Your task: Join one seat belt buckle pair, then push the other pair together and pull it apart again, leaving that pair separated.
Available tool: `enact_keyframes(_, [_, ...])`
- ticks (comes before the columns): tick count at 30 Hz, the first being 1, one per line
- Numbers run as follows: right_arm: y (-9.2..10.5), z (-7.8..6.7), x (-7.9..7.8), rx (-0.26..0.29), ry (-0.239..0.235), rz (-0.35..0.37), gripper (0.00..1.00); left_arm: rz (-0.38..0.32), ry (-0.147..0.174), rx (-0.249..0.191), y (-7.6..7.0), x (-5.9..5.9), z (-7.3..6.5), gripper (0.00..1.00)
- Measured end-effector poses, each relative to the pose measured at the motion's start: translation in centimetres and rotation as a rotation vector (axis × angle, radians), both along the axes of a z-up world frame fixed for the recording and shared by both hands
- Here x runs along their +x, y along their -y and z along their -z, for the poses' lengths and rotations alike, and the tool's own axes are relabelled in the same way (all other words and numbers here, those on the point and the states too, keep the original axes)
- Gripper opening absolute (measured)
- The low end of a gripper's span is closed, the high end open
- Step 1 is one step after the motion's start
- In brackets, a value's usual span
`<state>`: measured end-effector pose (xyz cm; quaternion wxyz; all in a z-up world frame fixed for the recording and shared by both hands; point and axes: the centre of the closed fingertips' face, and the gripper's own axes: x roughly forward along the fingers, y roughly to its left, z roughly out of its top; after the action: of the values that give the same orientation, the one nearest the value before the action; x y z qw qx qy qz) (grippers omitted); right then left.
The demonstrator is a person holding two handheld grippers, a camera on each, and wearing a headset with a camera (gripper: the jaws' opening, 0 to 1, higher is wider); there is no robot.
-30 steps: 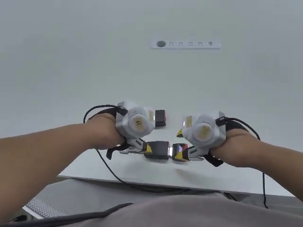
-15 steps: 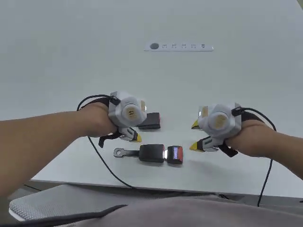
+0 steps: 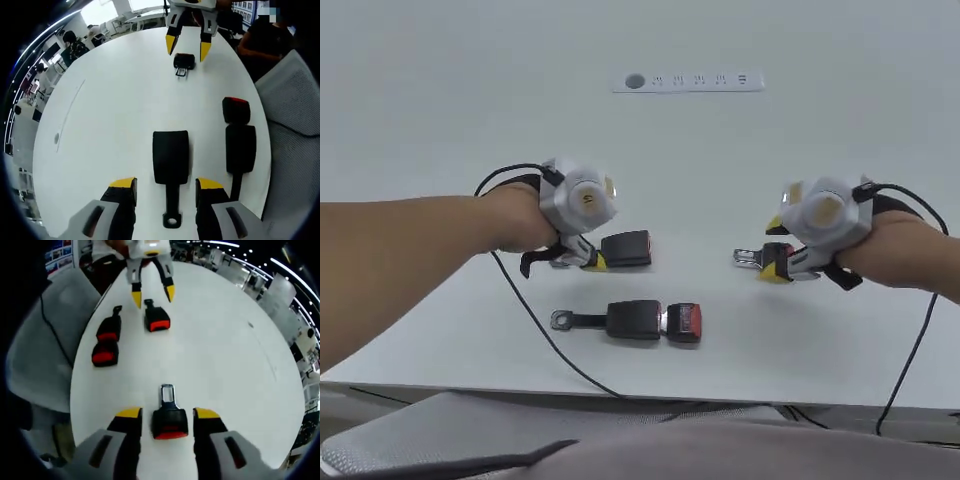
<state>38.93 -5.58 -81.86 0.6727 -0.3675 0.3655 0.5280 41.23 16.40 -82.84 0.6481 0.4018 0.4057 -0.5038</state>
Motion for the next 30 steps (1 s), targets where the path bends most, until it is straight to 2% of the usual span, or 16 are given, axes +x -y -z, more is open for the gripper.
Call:
enact_keyframes(6, [1.4,1.1,0.0,-0.044,-0.027,-0.009,0.40,0.030,-0.032,-0.002,1.0,0.0,0.9,0.47])
enact_keyframes(9, [1.7,1.5,-0.2,-0.064,-0.031,-0.031,0.40,0.042,-0.034,0.000,1.2,0.0,1.4,0.46])
enact_keyframes(11, [1.7,1.7,-0.2,-0.069,-0.035,-0.035,0.38,0.050,-0.058,0.009,1.1,-0.4,1.9,0.45])
enact_keyframes(13, [1.8,2.0,-0.4,-0.079,-0.051,-0.037,0.33,0.063,-0.065,0.019,1.1,-0.5,2.3,0.44])
enact_keyframes(14, [1.8,2.2,-0.3,-0.093,-0.043,-0.063,0.33,0.066,-0.066,0.020,1.1,-0.5,2.4,0.43])
enact_keyframes(17, [1.8,2.2,-0.4,-0.100,-0.045,-0.080,0.32,0.074,-0.080,0.026,1.0,-0.7,2.6,0.36])
enact_keyframes(18, [1.8,2.2,-0.3,-0.104,-0.048,-0.085,0.31,0.079,-0.101,0.028,1.0,-1.1,2.7,0.33])
enact_keyframes(19, [1.8,2.2,-0.3,-0.108,-0.049,-0.086,0.31,0.077,-0.093,0.024,1.0,-0.9,2.7,0.33])
enact_keyframes(22, [1.9,2.3,-0.3,-0.116,-0.055,-0.091,0.30,0.070,-0.097,0.024,1.0,-0.9,2.7,0.32])
enact_keyframes(24, [1.9,2.4,-0.2,-0.117,-0.059,-0.093,0.30,0.120,-0.084,0.038,1.0,-1.0,2.7,0.32])
enact_keyframes(30, [1.8,2.5,0.1,-0.118,-0.050,-0.097,0.30,0.131,-0.087,0.063,1.1,-1.0,2.9,0.32])
